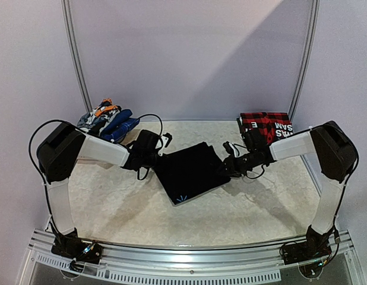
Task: Fold and stack the mixed laundry pile
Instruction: Rotate the square-folded T-shirt at the center of the board.
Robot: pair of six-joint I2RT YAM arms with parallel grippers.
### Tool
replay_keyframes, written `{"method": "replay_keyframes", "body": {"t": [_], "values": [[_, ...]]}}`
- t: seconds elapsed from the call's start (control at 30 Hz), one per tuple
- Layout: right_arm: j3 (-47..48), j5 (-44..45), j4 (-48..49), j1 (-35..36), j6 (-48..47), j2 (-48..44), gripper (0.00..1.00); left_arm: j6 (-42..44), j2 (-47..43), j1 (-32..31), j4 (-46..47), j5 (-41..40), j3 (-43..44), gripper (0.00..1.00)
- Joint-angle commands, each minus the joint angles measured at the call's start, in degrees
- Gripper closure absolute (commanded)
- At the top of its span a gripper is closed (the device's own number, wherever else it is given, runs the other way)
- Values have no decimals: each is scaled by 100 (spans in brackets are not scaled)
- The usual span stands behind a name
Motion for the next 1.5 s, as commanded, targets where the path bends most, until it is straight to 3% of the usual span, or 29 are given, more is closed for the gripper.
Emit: {"method": "replay_keyframes", "body": {"t": [0.0,0.53,1.03,1.47], "values": [[32,196,-117,-18,138,-429,69,-10,59,83,117,34,-80,72],[-147,763,-39,-225,318,371,70,24,18,83,170,73,-181,73],[-1019,762,87,-202,716,246,72,165,24,104,40,-27,-89,73],[-1323,813,-726,846,1161,-315,72,367,157,153,-310,-170,336,73]]}}
